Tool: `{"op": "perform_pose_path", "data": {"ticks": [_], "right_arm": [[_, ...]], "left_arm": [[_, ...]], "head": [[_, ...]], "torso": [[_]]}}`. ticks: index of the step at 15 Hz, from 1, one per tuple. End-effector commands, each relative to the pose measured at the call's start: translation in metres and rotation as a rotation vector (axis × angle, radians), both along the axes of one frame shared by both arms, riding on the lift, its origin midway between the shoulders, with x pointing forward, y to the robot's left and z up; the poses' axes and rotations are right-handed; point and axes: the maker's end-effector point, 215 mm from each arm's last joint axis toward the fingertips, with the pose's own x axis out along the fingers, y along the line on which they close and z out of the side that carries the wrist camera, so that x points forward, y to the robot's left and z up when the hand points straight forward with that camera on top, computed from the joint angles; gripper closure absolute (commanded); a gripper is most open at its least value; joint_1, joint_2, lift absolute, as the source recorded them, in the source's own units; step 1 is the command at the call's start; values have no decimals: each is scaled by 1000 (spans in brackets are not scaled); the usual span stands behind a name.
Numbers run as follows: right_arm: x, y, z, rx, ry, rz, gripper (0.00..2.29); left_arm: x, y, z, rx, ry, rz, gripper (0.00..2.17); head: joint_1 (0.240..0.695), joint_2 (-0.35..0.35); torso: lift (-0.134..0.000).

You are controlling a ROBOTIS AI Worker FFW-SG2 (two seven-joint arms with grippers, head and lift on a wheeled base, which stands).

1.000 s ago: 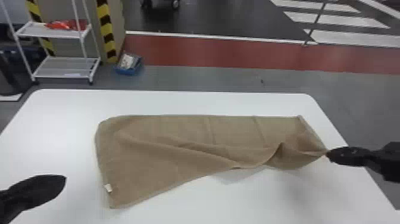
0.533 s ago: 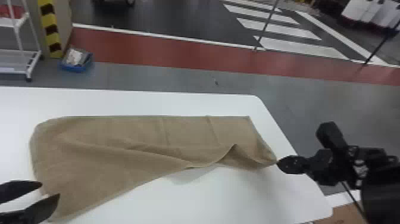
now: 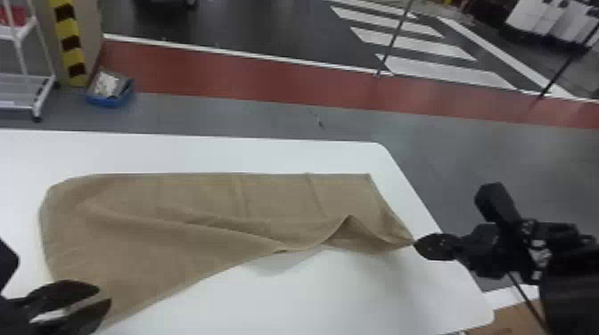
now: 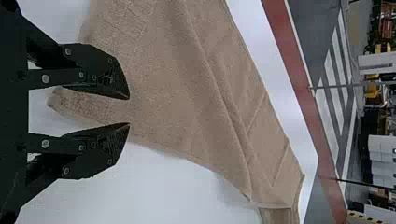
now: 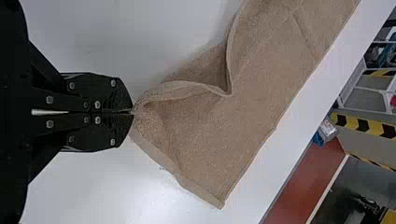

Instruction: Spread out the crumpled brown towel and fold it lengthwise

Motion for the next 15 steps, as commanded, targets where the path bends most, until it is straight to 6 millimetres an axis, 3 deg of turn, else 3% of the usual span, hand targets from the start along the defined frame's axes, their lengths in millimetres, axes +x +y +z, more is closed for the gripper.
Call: {"op": "perform_pose_path", "data": {"ticks": [1, 6, 9, 15], "right_arm": [[-2, -2, -3, 4, 10, -13, 1359], [1, 0, -4, 15, 23, -34, 1359], [-1, 3, -7, 36, 44, -52, 1359], [0, 3, -9, 35, 41, -63, 1362]], "left_arm": [[-15, 13, -3, 48, 17, -33, 819], [-35, 32, -16, 152, 37, -54, 802], [-32, 28, -24, 287, -9, -61, 799], [-12, 22, -14, 317, -75, -47, 802]], "head": [[695, -350], [695, -350], [695, -350], [695, -350]], "torso": [[-120], [-120], [-120], [-120]]}}
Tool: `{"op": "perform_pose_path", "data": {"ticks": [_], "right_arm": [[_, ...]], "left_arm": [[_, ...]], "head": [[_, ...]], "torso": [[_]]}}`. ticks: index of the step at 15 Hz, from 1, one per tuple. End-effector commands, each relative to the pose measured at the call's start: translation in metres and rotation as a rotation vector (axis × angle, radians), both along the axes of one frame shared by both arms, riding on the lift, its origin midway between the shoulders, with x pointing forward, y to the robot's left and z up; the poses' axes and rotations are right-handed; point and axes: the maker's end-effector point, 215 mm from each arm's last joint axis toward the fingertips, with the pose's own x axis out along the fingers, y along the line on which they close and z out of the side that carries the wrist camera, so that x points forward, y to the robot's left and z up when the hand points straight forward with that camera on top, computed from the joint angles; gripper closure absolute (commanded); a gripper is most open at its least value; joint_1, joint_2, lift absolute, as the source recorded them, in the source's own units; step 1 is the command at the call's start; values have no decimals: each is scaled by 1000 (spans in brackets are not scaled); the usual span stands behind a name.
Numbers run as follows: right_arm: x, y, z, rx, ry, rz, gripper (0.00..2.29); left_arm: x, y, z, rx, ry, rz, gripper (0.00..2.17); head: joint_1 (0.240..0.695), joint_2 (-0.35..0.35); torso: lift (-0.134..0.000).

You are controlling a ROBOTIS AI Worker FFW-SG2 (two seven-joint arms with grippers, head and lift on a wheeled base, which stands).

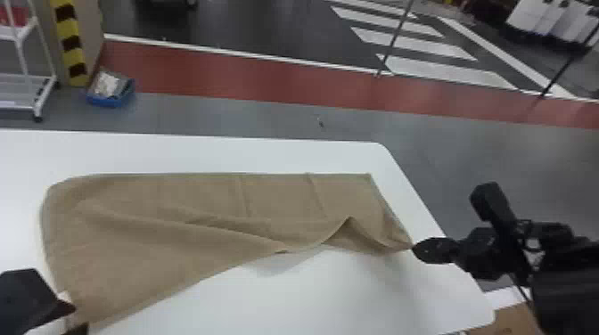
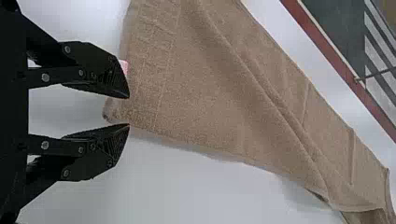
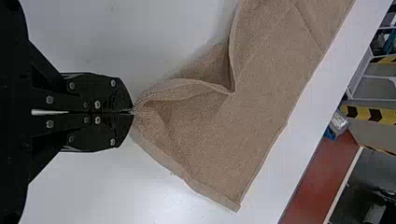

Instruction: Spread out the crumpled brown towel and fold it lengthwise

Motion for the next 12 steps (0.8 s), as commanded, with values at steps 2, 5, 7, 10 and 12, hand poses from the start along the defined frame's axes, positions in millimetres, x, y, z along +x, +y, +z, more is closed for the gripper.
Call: {"op": "perform_pose_path", "data": {"ticks": [2, 5, 7, 10, 12], "right_arm": [[2, 1, 1, 3, -5, -2, 1362], [6, 2, 2, 2, -10, -1, 1359], [9, 4, 1, 4, -7, 4, 1359], [11, 6, -1, 8, -4, 7, 1359], [12, 6, -4, 13, -1, 6, 1359]], "left_arm": [[1, -4, 2, -2, -3, -9, 802], [-3, -2, 0, -5, 17, 0, 802], [-6, 2, -3, 2, 25, 8, 802], [-11, 6, 3, 1, 12, 21, 802], [-14, 1, 13, -4, -23, 12, 802]], "head": [[695, -350], [695, -350], [695, -350], [695, -350], [695, -350]], "torso": [[-120], [-120], [-120], [-120], [-120]]}}
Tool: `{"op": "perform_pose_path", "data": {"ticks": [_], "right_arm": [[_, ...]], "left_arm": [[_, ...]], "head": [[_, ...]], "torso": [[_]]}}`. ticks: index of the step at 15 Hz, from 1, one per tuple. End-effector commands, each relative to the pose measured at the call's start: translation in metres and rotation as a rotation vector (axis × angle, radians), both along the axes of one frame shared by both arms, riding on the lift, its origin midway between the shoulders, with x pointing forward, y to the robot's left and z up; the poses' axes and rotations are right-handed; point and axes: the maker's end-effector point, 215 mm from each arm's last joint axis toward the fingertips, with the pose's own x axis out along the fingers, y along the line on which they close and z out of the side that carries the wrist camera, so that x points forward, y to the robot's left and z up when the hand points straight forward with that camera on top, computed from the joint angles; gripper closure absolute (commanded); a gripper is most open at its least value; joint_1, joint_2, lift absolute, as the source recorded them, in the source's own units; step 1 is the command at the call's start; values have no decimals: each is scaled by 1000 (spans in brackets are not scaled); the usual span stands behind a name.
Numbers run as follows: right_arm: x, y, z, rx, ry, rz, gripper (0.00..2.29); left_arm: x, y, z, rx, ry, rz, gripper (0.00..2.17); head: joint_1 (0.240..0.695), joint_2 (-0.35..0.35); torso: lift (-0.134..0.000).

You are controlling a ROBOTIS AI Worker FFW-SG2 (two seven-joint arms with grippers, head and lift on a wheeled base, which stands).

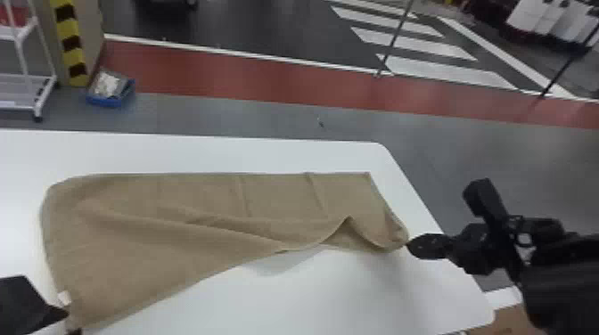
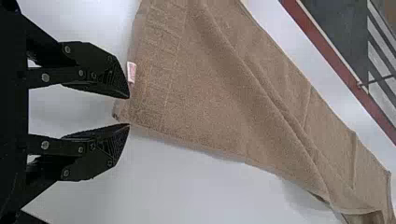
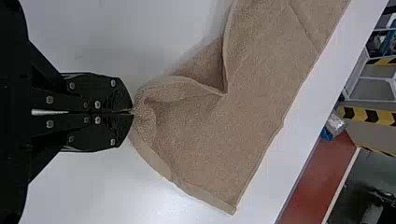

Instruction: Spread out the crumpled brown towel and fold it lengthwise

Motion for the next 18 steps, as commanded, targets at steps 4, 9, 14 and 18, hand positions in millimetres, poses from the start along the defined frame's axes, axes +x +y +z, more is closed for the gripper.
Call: {"op": "perform_pose_path", "data": {"ticks": [4, 9, 14, 18], "right_arm": [[2, 6, -4, 12, 5, 6, 1359], [2, 8, -8, 3, 0, 17, 1359], [-18, -4, -22, -254, 4, 199, 1359], [-30, -19, -29, -322, 42, 208, 1359]], "left_arm": [[-6, -16, 7, 77, -79, -74, 802], [-2, -25, -2, 158, -103, -150, 802], [0, -25, 0, 169, -103, -168, 802], [1, -26, -1, 170, -100, -172, 802]], "head": [[695, -350], [695, -350], [695, -350], [695, -350]], "torso": [[-120], [-120], [-120], [-120]]}}
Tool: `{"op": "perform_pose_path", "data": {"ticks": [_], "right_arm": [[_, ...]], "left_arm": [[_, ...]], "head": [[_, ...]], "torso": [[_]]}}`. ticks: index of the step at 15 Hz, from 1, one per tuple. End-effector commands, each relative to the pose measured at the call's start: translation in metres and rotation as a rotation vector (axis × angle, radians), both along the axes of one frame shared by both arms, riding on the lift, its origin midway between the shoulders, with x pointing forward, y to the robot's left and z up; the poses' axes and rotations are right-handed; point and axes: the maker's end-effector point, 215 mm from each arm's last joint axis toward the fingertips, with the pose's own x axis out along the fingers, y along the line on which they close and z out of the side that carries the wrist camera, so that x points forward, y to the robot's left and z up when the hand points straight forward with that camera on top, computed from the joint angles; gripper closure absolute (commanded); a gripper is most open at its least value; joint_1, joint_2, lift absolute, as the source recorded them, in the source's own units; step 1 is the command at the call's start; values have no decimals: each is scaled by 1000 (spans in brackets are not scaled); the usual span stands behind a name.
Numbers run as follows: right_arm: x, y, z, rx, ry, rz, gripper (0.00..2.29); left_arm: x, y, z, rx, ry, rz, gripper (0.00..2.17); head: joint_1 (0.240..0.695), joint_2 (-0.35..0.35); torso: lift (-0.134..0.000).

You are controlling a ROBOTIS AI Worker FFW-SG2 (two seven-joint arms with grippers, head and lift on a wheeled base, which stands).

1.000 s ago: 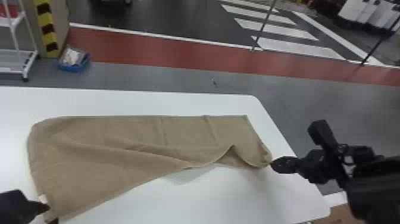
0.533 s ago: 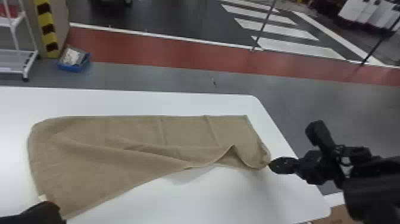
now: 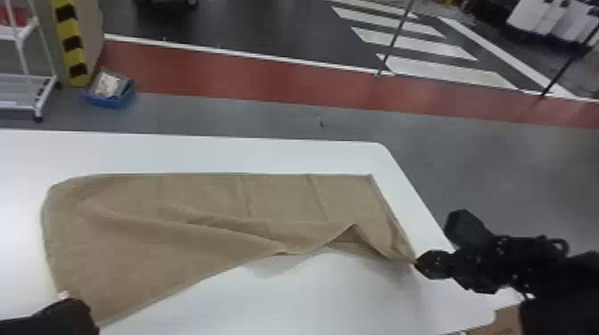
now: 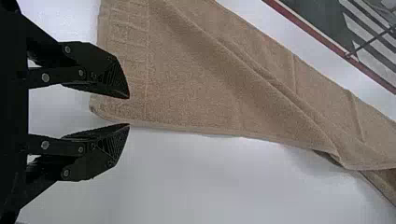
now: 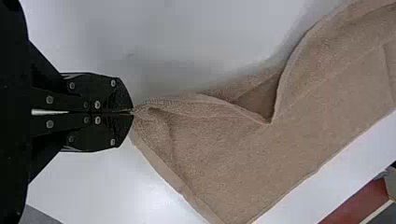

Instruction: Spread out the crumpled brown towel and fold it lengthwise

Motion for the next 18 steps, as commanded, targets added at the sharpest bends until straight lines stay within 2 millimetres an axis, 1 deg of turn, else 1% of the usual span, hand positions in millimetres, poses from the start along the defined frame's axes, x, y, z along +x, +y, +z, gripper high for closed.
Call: {"op": "perform_pose_path", "data": {"ticks": [1, 4, 6, 8, 11, 13, 16, 18], "right_arm": [[-2, -2, -1, -8, 4, 1, 1359], [-1, -2, 1, 5, -3, -2, 1359], [-1, -4, 3, 4, -5, -5, 1359], [1, -4, 8, 6, -15, -8, 1359], [0, -3, 10, 8, -14, -7, 1359], [-4, -7, 13, 7, -17, -14, 1359], [-6, -8, 17, 6, -22, -16, 1359], [-11, -13, 20, 6, -23, -28, 1359]], "left_arm": [[2, -1, 0, 1, -1, -2, 802], [0, -2, -4, 2, 8, -5, 802], [-2, 0, -10, 13, 23, -9, 802], [-2, 3, -12, 24, 27, -16, 802], [2, 11, -18, 45, 44, -17, 802], [6, 16, -21, 61, 48, -17, 802], [10, 26, -28, 87, 59, -9, 802], [11, 27, -29, 91, 64, -10, 802]], "head": [[695, -350], [695, -350], [695, -350], [695, -350], [695, -350], [695, -350], [695, -350], [695, -350]], "torso": [[-120], [-120], [-120], [-120], [-120], [-120], [-120], [-120]]}}
